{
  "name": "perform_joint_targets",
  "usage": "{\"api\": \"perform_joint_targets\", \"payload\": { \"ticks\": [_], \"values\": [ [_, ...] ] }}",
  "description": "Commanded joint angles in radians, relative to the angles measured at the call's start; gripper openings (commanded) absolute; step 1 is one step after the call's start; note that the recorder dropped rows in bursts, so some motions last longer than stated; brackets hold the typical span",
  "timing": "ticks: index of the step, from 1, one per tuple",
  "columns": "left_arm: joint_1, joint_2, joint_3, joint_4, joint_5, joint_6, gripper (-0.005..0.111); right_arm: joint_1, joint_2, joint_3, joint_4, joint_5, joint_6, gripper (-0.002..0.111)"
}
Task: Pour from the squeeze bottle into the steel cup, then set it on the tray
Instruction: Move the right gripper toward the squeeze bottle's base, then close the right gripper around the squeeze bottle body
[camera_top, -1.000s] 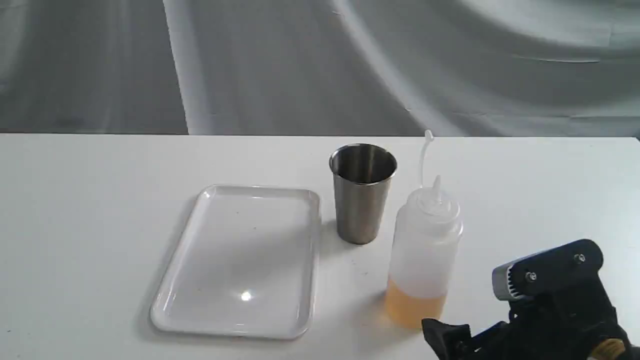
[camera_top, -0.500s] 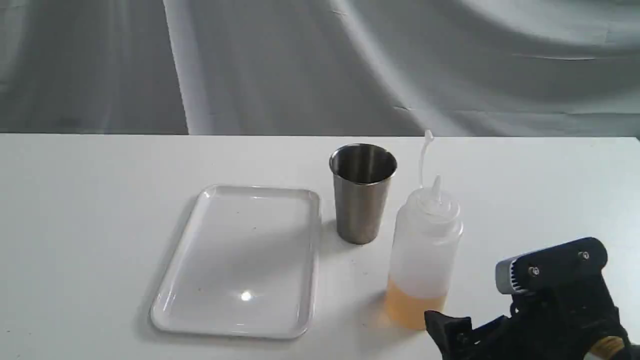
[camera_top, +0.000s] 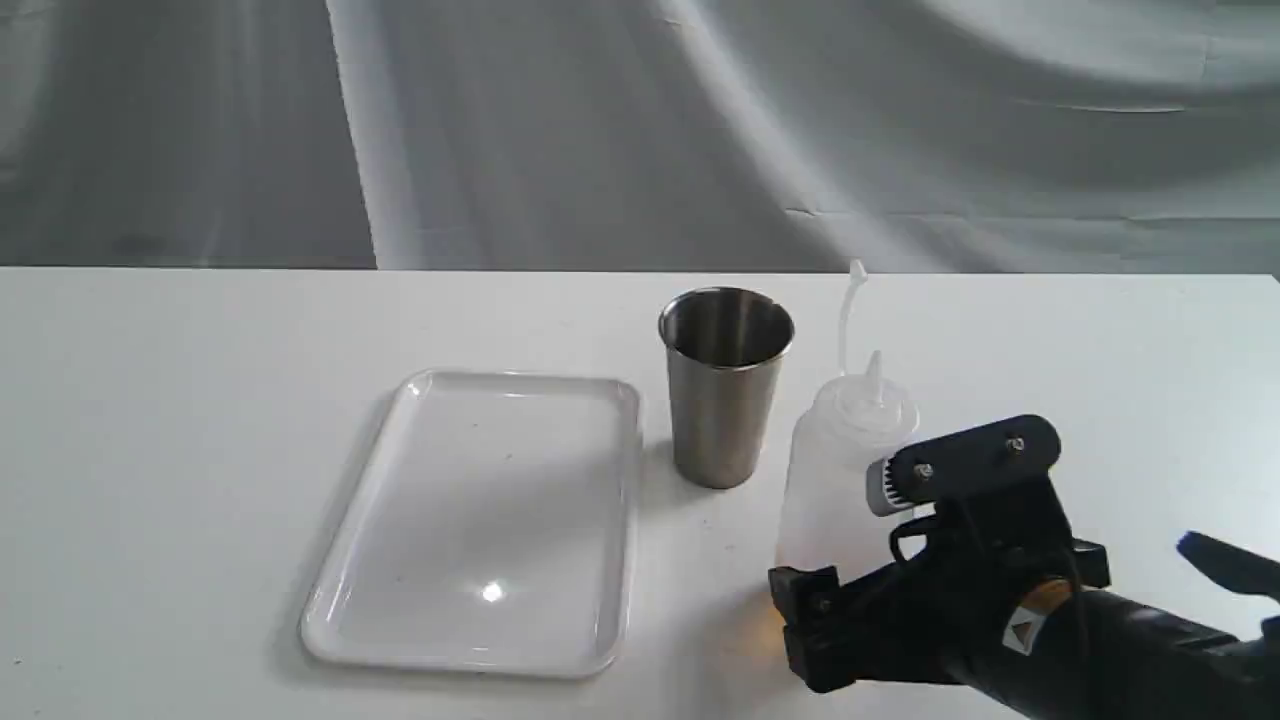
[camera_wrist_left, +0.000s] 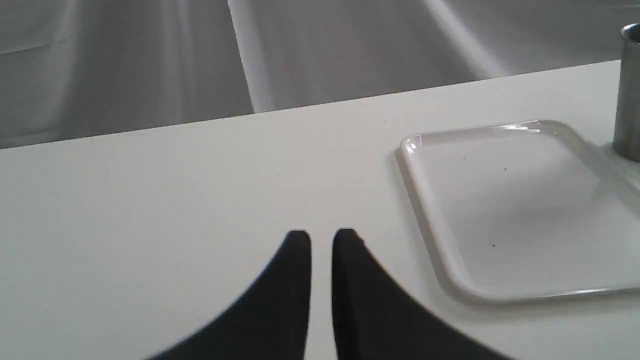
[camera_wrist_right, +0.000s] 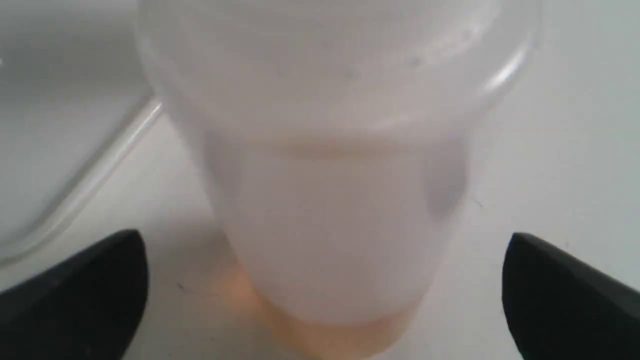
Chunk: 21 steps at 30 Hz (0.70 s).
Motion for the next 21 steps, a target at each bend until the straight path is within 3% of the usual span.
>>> {"api": "perform_joint_targets", "payload": {
  "ticks": [1, 21],
  "values": [
    [-0.003, -0.005, 0.004, 0.001, -0.007, -0.002, 0.008, 0.004, 0.045, -0.045, -0.005, -0.004, -0.004, 0.095],
    [-0.003, -0.005, 0.004, 0.001, -0.007, -0.002, 0.008, 0.002, 0.116, -0.118, 0.041, -0.008, -0.004, 0.094]
  ]
}}
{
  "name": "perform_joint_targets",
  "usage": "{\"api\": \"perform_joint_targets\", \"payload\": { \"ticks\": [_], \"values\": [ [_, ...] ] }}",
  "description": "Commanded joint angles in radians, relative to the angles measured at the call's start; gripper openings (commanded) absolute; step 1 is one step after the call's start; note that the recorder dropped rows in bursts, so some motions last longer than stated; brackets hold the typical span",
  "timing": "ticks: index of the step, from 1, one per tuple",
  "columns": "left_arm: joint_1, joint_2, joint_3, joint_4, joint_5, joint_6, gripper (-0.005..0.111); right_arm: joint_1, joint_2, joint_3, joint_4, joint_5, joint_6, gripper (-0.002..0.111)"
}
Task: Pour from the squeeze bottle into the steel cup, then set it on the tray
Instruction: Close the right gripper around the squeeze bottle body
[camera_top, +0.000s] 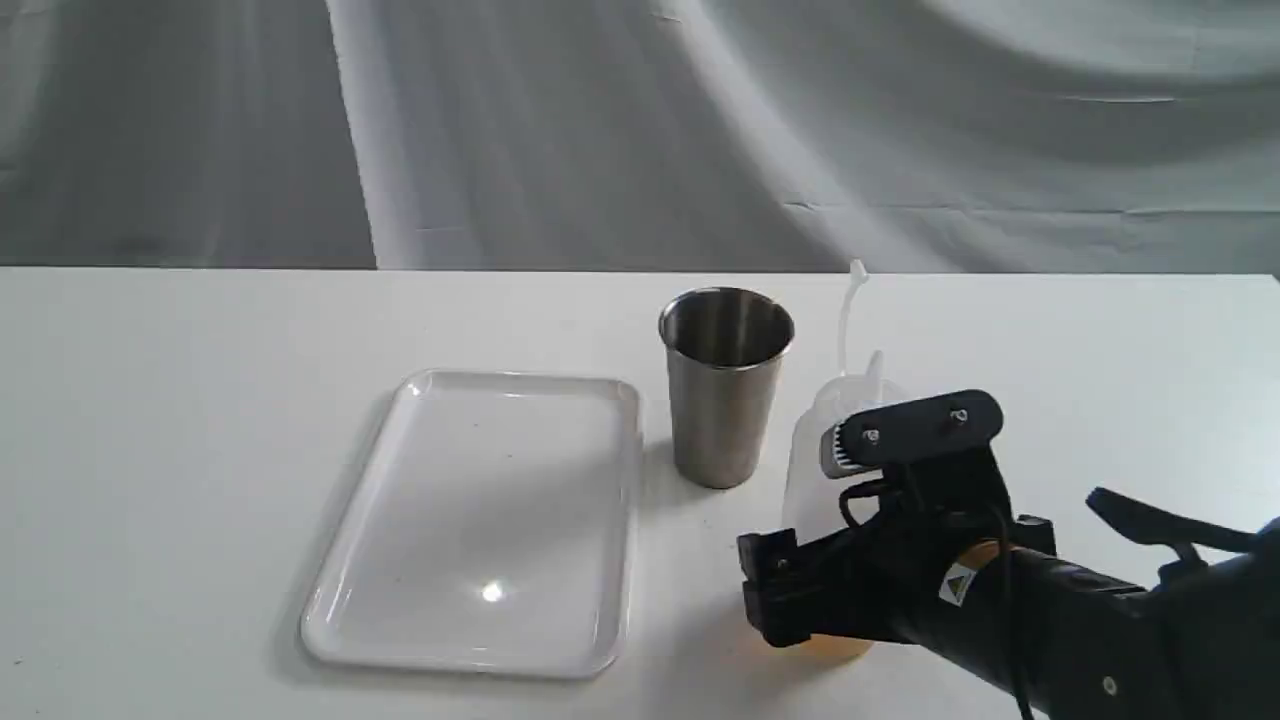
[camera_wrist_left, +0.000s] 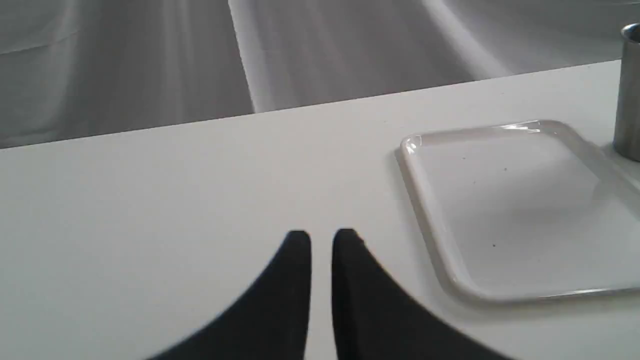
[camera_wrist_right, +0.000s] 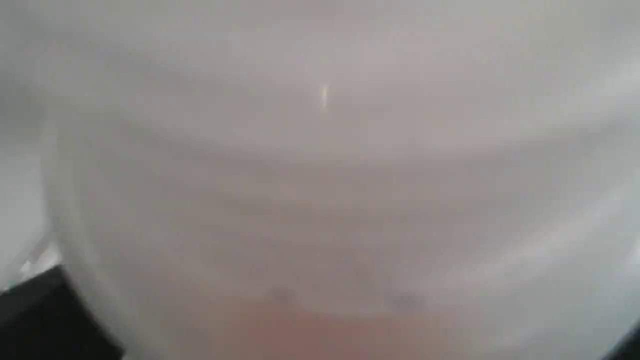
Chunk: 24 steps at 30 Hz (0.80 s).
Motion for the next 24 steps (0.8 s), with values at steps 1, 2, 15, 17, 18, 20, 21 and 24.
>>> {"api": "perform_joint_targets", "payload": {
  "ticks": [1, 2, 15, 17, 18, 20, 21, 24],
  "values": [
    [-0.003, -0.005, 0.004, 0.001, -0.007, -0.002, 0.008, 0.002, 0.001, -0.004, 0.006, -0.010, -0.004, 0.094],
    [-0.003, -0.005, 0.004, 0.001, -0.007, -0.002, 0.008, 0.002, 0.001, -0.004, 0.006, -0.010, -0.004, 0.092],
    [-0.003, -0.005, 0.004, 0.001, -0.007, -0.002, 0.008, 0.002, -0.001, -0.006, 0.011, -0.010, -0.004, 0.053],
    [-0.003, -0.005, 0.004, 0.001, -0.007, -0.002, 0.008, 0.002, -0.011, -0.006, 0.011, -0.010, -0.004, 0.052],
    [-0.003, -0.005, 0.004, 0.001, -0.007, -0.002, 0.008, 0.002, -0.017, -0.006, 0.011, -0.010, -0.004, 0.052],
    [-0.003, -0.005, 0.004, 0.001, -0.007, -0.002, 0.008, 0.002, -0.043, -0.006, 0.011, -0.005, -0.004, 0.052],
    [-0.003, -0.005, 0.004, 0.001, -0.007, -0.002, 0.008, 0.002, -0.057, -0.006, 0.011, -0.003, -0.004, 0.052],
    [-0.003, -0.005, 0.004, 0.001, -0.007, -0.002, 0.008, 0.002, -0.104, -0.006, 0.027, 0.037, -0.004, 0.052]
  ]
}}
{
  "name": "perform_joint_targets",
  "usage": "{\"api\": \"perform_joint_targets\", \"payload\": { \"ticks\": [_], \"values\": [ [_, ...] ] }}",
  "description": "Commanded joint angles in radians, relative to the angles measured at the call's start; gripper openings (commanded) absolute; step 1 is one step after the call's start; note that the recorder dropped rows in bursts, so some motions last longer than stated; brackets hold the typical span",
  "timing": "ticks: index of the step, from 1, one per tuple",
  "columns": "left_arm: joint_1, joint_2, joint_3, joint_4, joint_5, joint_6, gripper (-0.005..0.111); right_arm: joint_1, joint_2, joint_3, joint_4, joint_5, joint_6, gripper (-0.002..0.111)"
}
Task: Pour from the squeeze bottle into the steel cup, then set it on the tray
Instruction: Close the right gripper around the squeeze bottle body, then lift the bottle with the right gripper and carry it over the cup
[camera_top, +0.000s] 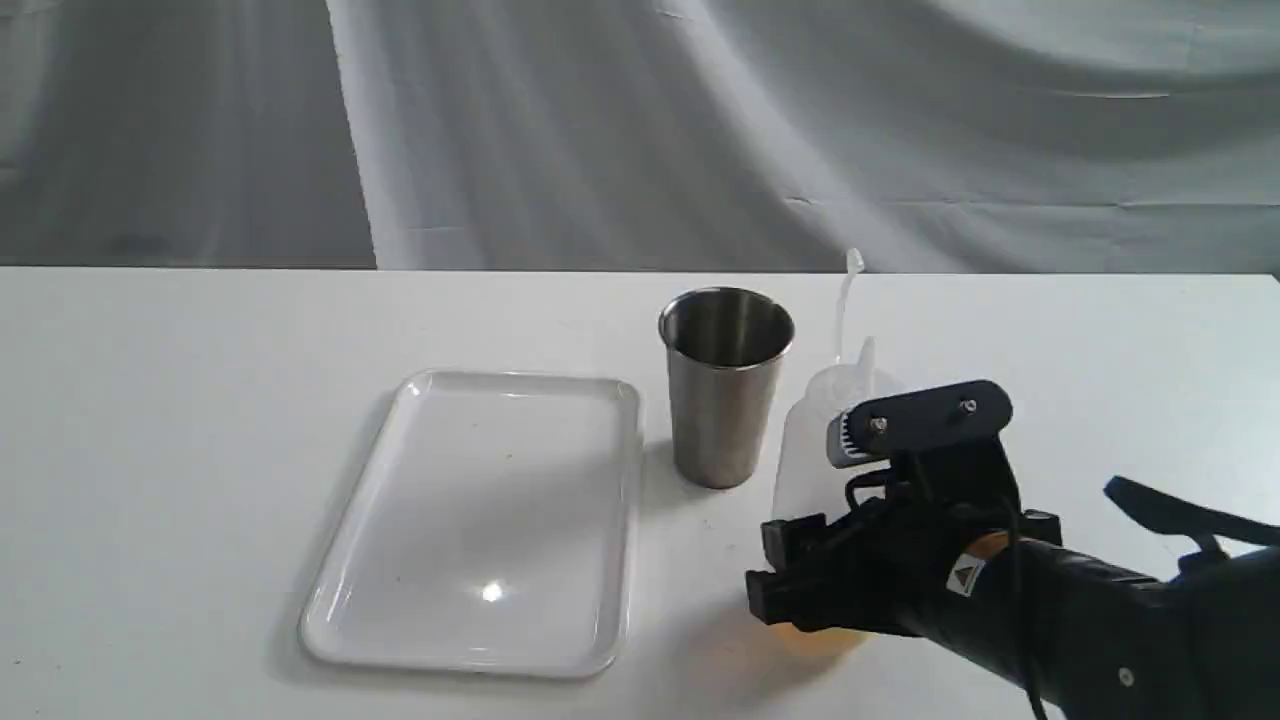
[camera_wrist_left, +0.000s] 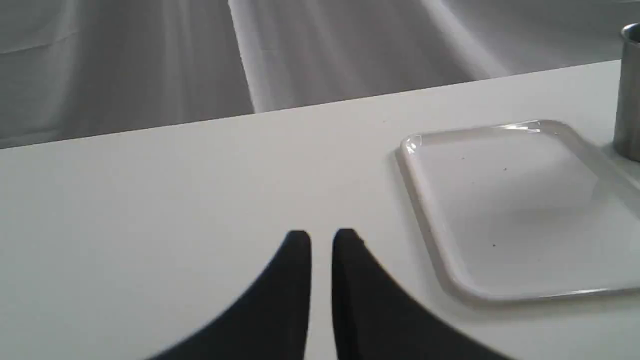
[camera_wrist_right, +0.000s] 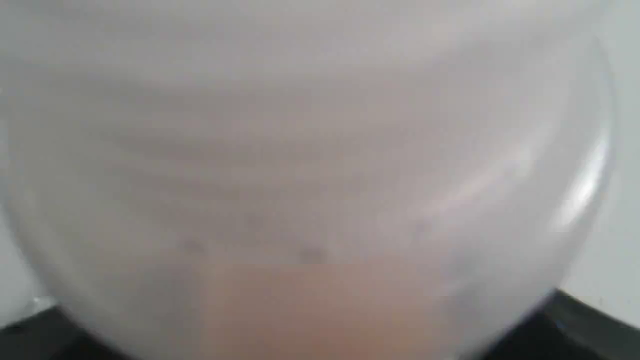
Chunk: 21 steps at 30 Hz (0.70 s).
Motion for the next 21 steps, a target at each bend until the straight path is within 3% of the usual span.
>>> {"api": "perform_joint_targets", "payload": {
  "ticks": [1, 10, 17, 21],
  "values": [
    [-0.003, -0.005, 0.004, 0.001, -0.007, -0.002, 0.008, 0.002, -0.071, -0.006, 0.027, 0.022, -0.003, 0.052],
    [-0.003, -0.005, 0.004, 0.001, -0.007, -0.002, 0.008, -0.071, -0.198, -0.006, -0.039, 0.182, -0.003, 0.052],
    [-0.003, -0.005, 0.004, 0.001, -0.007, -0.002, 0.008, -0.204, -0.324, -0.013, -0.182, 0.309, 0.017, 0.052],
    [-0.003, -0.005, 0.004, 0.001, -0.007, -0.002, 0.008, -0.273, -0.351, -0.114, -0.367, 0.522, 0.115, 0.052]
  ]
}}
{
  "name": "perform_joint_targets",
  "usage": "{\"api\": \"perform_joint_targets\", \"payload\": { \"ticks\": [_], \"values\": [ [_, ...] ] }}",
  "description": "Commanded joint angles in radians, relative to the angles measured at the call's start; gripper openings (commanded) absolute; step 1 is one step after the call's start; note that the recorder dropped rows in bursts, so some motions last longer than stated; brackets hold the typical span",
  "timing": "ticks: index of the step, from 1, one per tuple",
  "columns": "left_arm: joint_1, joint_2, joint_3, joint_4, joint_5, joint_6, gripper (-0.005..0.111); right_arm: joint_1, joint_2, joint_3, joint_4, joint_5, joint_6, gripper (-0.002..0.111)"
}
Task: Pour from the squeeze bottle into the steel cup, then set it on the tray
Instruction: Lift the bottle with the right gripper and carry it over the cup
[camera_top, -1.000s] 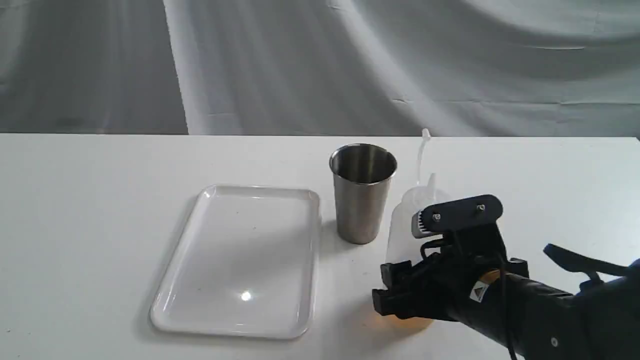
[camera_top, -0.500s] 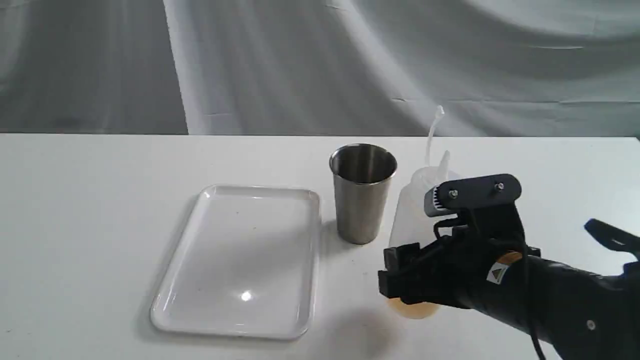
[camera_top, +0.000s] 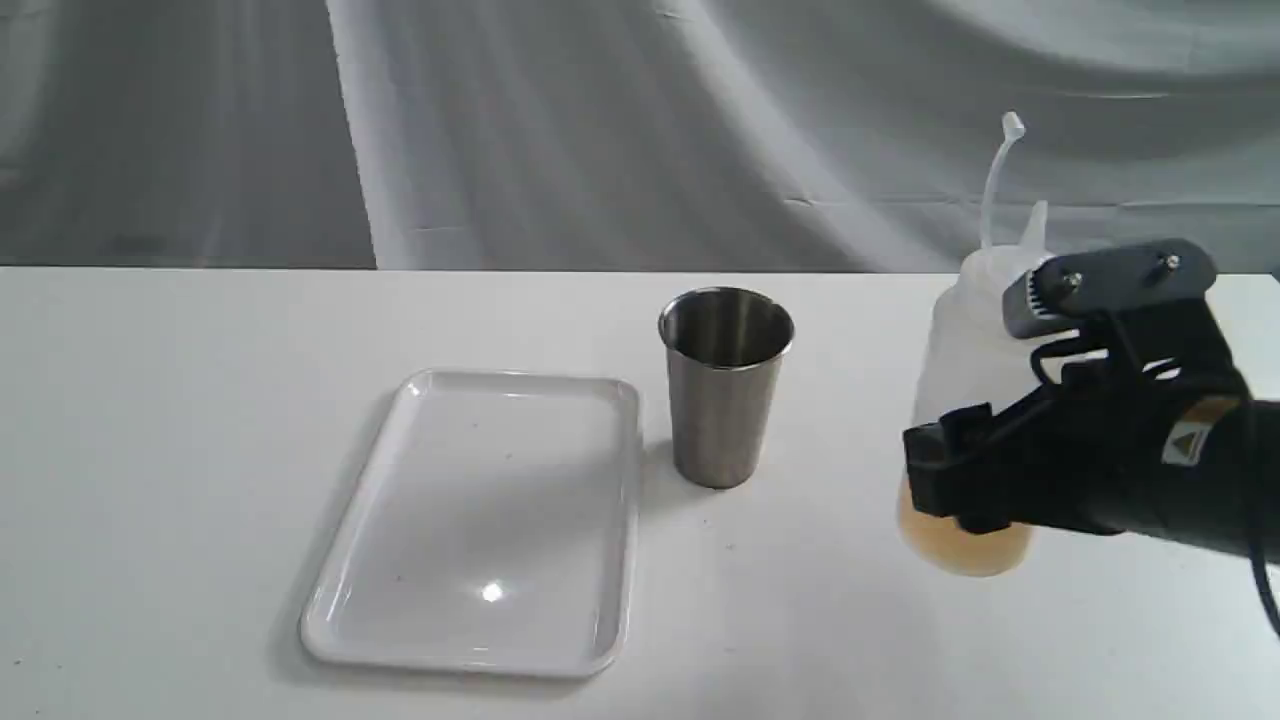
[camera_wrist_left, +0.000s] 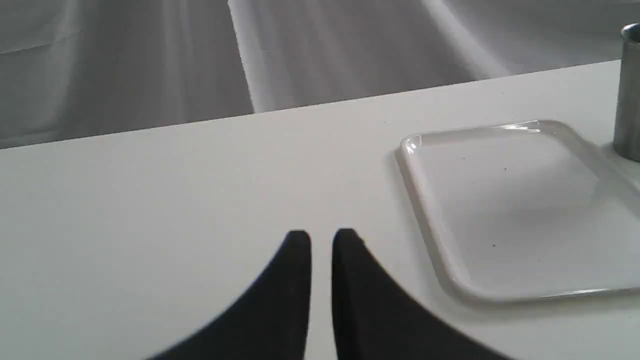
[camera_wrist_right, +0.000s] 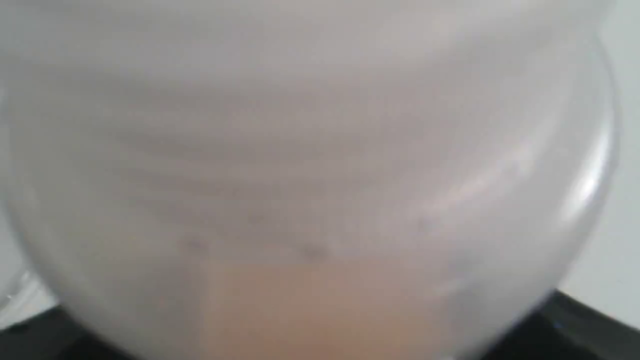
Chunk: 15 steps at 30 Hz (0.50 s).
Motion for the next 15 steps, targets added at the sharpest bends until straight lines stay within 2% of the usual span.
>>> {"api": "perform_joint_targets", "payload": {
  "ticks": [1, 3, 10, 15],
  "values": [
    [-0.003, -0.005, 0.004, 0.001, -0.007, -0.002, 0.008, -0.053, -0.029, -0.105, -0.200, 0.165, 0.114, 0.052],
    [-0.003, -0.005, 0.004, 0.001, -0.007, -0.002, 0.008, -0.067, -0.029, -0.184, -0.341, 0.252, 0.219, 0.052],
    [-0.003, -0.005, 0.004, 0.001, -0.007, -0.002, 0.008, -0.060, -0.027, -0.374, -0.715, 0.391, 0.421, 0.052],
    [-0.003, -0.005, 0.004, 0.001, -0.007, -0.002, 0.008, -0.023, 0.018, -0.474, -0.871, 0.489, 0.481, 0.052]
  ]
}}
